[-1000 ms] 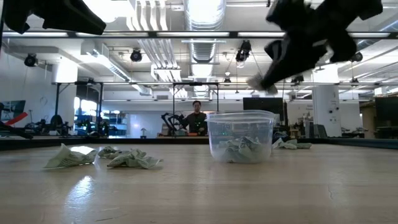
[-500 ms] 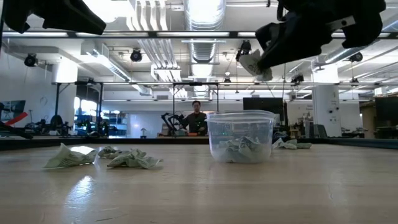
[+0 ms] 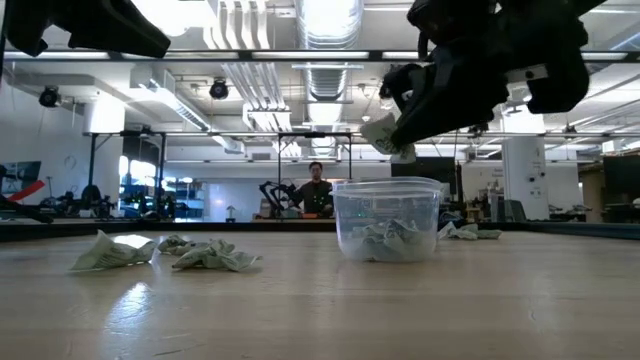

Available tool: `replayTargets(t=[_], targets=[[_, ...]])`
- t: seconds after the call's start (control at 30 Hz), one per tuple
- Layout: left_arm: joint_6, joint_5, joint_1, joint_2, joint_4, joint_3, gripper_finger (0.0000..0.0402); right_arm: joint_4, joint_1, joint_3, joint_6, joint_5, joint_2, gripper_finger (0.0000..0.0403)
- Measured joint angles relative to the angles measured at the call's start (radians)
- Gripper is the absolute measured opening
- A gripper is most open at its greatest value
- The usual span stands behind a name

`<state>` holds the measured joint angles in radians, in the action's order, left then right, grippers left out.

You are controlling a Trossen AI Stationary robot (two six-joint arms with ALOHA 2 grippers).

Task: Pick and place items into bin
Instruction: Put the light green packet into the top transparent bin, then put the light green packet into the bottom transparent bin

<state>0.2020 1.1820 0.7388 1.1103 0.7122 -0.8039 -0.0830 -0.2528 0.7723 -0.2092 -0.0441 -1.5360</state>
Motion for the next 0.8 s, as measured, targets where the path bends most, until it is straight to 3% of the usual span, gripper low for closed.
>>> replayTargets(t=[0.37, 0.8], targets=[[0.0, 0.0, 0.0, 0.0, 0.0, 0.003, 0.0096, 0.014, 0.032, 0.002, 0.103, 0.053, -0.017, 0.0018], [0.0, -0.001, 0.0, 0.0, -0.002, 0.005, 0.0096, 0.007, 0.038, 0.004, 0.047, 0.044, 0.015, 0.012]])
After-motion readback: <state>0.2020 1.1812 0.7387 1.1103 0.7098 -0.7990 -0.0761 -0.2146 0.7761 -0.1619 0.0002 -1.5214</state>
